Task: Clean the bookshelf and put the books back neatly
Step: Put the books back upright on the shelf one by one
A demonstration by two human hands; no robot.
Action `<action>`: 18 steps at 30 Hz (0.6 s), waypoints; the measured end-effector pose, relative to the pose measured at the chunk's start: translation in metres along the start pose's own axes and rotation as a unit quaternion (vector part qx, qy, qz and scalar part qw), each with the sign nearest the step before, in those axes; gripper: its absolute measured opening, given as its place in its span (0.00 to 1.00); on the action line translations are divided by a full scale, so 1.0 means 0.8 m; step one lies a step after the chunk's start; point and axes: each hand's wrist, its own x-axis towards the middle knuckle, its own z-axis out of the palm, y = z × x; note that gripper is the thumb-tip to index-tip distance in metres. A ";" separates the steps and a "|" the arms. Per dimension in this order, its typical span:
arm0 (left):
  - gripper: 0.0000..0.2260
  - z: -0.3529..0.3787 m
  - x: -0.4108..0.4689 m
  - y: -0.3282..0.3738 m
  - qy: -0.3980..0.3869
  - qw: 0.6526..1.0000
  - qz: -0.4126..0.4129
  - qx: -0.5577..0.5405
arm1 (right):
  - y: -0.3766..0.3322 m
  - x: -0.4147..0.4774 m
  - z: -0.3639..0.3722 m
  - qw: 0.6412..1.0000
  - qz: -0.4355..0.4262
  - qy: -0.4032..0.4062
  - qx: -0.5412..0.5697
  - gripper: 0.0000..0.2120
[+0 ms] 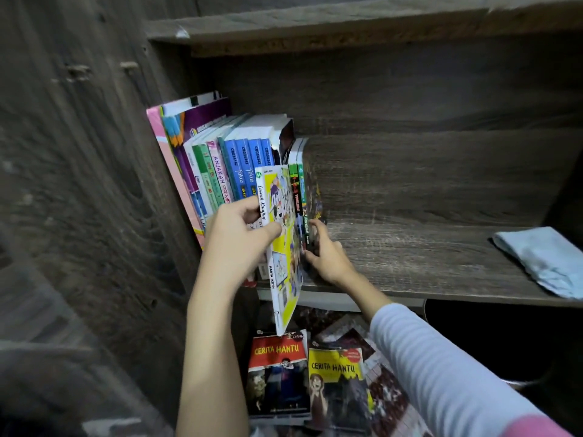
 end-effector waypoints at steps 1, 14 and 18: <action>0.15 -0.003 -0.001 0.002 -0.003 1.000 -0.003 -0.001 | -0.001 -0.001 -0.004 1.000 0.004 -0.005 0.005 0.30; 0.13 -0.001 -0.007 0.039 -0.065 0.994 0.014 -0.083 | -0.049 -0.141 -0.088 0.954 -0.149 0.109 0.236 0.15; 0.08 0.046 0.003 0.032 -0.013 0.998 0.039 -0.040 | -0.056 -0.146 -0.089 0.972 -0.171 0.089 0.135 0.31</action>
